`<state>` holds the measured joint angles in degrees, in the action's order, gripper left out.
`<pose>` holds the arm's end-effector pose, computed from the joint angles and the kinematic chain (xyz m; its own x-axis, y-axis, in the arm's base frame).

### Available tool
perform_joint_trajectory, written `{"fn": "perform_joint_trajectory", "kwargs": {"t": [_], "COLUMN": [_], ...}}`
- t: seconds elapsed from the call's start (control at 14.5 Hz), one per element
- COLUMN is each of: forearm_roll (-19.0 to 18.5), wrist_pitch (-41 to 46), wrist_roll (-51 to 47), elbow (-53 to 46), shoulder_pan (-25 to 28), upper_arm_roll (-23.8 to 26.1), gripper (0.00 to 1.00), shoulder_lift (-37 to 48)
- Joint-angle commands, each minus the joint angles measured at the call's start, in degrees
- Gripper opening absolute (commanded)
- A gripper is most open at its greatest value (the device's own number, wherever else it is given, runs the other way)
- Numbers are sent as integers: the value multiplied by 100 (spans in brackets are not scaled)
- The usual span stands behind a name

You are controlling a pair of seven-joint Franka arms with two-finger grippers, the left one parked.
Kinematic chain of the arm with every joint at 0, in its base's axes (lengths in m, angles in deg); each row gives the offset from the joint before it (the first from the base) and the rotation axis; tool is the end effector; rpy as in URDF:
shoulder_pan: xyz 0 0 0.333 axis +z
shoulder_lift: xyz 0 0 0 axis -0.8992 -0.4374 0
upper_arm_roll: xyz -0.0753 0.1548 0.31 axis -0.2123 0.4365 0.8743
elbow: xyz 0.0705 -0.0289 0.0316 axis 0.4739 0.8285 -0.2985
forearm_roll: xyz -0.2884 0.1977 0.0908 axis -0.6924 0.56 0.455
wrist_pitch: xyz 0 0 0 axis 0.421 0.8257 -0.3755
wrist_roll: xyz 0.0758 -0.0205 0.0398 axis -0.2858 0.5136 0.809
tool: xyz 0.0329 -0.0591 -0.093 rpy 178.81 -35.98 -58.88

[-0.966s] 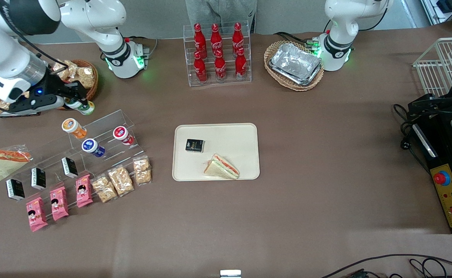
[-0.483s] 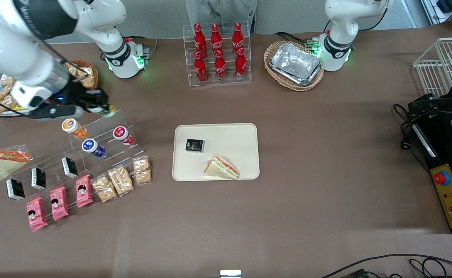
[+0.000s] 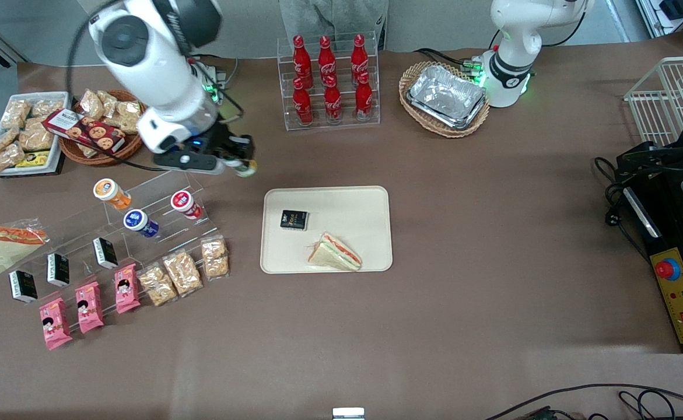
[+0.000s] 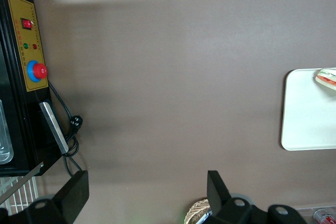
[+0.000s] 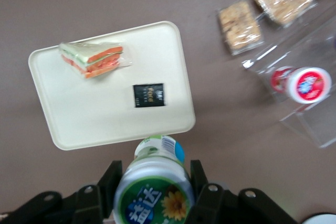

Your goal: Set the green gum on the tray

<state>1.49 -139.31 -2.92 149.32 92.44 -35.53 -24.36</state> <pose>0.4278 0.2674 0.5581 0.9762 -0.2087 -0.0590 -0.2137 -0.9722 -0.0956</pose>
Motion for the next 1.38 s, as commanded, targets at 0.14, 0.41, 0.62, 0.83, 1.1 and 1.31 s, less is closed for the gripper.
{"fn": "perform_joint_trajectory", "kwargs": {"t": [0.14, 0.41, 0.62, 0.83, 1.1, 1.31], "forearm_roll": [-1035, -1212, -1221, -1300, -1913, -2555], "wrist_pitch": [-1722, -2591, -3436, -3902, -4307, -4448], "wrist_roll": [-1304, -1570, -1780, -2035, -2666, -3221], "elbow": [1072, 1686, 2110, 2180, 2198, 2198], "shoulder_pan": [799, 932, 941, 1046, 1055, 1055], "upper_arm_roll": [-67, -75, -75, -84, -75, -75], "gripper": [48, 48, 48, 48, 48, 48], "shoulder_lift": [-484, -828, -1091, -1442, -1847, -2049]}}
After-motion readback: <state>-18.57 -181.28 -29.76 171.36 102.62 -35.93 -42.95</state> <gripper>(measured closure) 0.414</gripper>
